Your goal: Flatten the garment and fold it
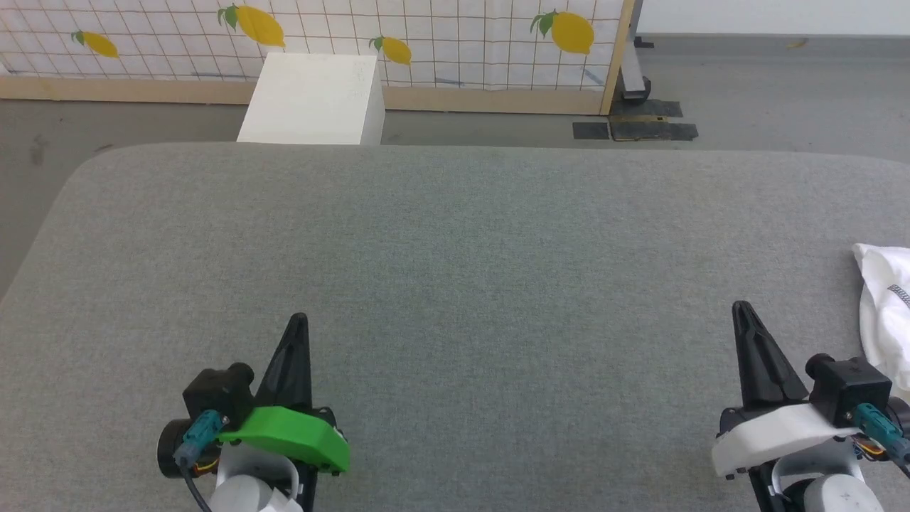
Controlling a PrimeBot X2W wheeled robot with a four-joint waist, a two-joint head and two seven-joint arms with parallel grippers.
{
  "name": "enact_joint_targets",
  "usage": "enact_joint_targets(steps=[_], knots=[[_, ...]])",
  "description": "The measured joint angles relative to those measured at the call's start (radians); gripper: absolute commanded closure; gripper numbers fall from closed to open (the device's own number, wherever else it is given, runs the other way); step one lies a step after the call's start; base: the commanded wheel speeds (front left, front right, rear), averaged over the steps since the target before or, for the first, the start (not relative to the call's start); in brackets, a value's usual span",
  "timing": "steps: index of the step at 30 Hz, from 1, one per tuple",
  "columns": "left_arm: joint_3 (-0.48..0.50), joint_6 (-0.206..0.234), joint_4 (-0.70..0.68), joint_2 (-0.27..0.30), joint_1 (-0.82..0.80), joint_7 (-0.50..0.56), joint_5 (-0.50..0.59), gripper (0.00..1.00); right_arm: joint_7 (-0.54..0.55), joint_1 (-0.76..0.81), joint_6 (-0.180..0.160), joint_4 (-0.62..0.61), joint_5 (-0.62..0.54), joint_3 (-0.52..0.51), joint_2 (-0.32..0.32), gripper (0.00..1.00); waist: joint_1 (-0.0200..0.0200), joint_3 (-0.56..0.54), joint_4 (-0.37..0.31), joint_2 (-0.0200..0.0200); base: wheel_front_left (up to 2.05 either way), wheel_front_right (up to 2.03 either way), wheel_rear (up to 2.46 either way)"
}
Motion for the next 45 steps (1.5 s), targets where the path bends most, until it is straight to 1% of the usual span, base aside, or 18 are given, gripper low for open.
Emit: enact_joint_targets(steps=[45], knots=[[0.032, 0.017, -0.081, 0.0, 0.026, 0.091, 0.103, 1.0, 0.061, 0.0, 0.0, -0.033, -0.025, 0.027, 0.0, 1.0, 0.0, -0.018, -0.008, 0.0, 0.0, 0.0, 0.0]])
